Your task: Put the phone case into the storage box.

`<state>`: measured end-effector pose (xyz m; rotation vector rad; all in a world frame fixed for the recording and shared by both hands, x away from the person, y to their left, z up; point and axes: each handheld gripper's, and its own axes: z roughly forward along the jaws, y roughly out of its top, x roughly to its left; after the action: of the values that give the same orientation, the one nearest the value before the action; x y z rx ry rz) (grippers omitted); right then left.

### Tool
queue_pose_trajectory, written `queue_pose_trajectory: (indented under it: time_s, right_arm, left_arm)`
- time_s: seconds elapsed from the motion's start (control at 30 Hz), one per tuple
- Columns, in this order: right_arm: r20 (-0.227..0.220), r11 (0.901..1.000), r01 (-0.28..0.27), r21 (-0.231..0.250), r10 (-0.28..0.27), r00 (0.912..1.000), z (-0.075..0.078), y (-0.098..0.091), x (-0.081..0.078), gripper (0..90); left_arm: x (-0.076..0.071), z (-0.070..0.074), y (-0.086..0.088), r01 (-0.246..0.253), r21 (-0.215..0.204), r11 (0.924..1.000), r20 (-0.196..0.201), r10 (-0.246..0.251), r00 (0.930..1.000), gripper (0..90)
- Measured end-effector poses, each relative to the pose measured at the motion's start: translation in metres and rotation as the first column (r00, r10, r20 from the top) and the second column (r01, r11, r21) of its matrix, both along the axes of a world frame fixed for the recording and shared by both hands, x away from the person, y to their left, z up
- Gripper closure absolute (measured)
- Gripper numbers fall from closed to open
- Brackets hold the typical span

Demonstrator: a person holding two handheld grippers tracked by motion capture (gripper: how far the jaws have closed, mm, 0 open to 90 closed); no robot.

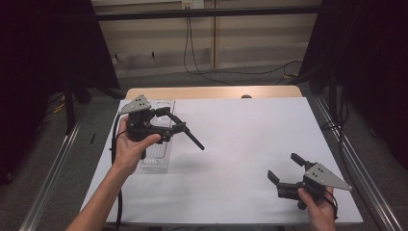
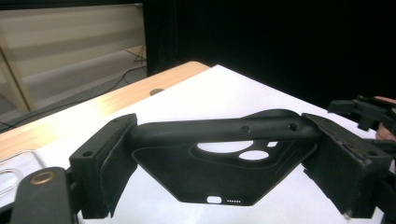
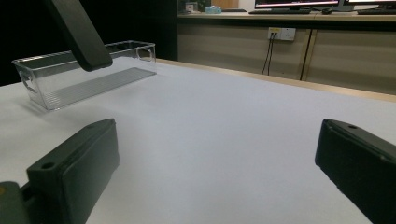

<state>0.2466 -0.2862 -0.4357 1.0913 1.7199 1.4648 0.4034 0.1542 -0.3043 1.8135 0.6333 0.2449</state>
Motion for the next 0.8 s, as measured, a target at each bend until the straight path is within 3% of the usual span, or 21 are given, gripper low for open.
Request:
queue_pose_trajectory:
  time_s: [0.43,0.8]
  right_arm:
    - [0.001,1.0,0.004,0.004,-0.004,1.0,0.0,0.0,0.0,0.0]
    - [0.006,1.0,-0.008,0.001,0.008,0.9999,0.0,0.0,0.0,0.0]
  left_arm:
    - [0.01,0.009,0.012,-0.078,-0.006,0.9969,0.002,0.078,0.9969,14.3]
    - [0.019,0.02,0.023,-0.151,-0.012,0.9885,0.018,0.151,0.9884,14.2]
